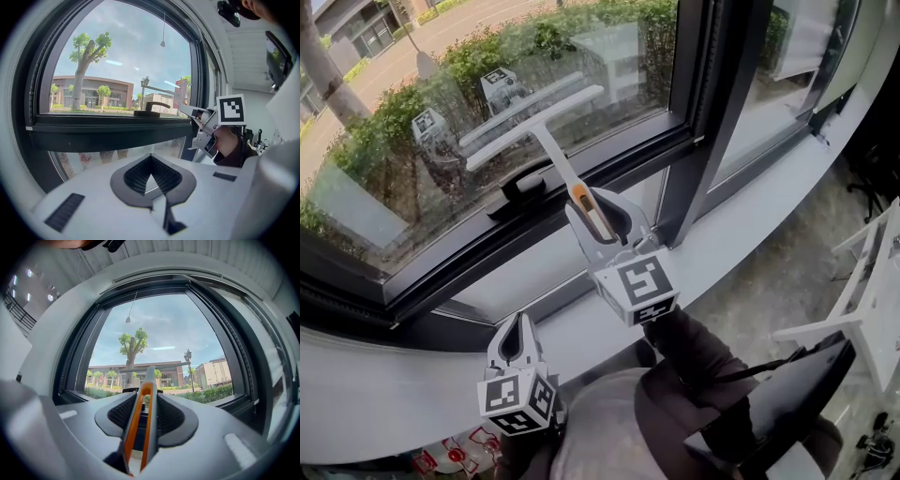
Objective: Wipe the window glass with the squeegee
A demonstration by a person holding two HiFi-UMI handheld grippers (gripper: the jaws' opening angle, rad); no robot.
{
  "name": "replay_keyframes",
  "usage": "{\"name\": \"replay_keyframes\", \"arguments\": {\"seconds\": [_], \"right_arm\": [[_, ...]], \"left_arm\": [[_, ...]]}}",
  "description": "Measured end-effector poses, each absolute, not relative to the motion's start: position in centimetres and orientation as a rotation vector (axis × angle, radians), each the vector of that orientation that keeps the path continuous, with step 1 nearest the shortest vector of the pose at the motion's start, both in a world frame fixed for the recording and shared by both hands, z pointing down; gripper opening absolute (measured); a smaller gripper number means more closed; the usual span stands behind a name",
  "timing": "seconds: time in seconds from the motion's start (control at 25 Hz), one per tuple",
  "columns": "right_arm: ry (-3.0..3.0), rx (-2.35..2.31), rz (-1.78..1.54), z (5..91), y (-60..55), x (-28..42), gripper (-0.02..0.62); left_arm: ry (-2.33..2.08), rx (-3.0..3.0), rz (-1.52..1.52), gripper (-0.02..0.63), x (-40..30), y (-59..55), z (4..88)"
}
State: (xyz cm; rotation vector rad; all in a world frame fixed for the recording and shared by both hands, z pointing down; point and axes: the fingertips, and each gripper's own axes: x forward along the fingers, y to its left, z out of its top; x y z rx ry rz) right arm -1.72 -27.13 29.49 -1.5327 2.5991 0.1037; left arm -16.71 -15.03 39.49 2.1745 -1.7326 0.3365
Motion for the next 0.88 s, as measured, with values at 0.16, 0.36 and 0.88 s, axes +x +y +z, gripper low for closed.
{"name": "replay_keyframes", "arguments": {"seconds": [0.16, 0.36, 0.88], "right_arm": [[2.609, -1.541, 0.084, 30.1, -27.1, -1.6, 0.130], [2.613, -1.547, 0.067, 30.4, -27.0, -1.7, 0.130], [2.634, -1.559, 0.004, 31.8, -26.7, -1.6, 0.130]], "left_arm": [[-1.721, 2.182, 0.336, 0.000, -16.5, -15.1, 39.6], [-1.709, 2.187, 0.337, 0.000, -16.4, -15.2, 39.7], [-1.674, 2.210, 0.330, 0.000, -16.0, -15.7, 40.1]]}}
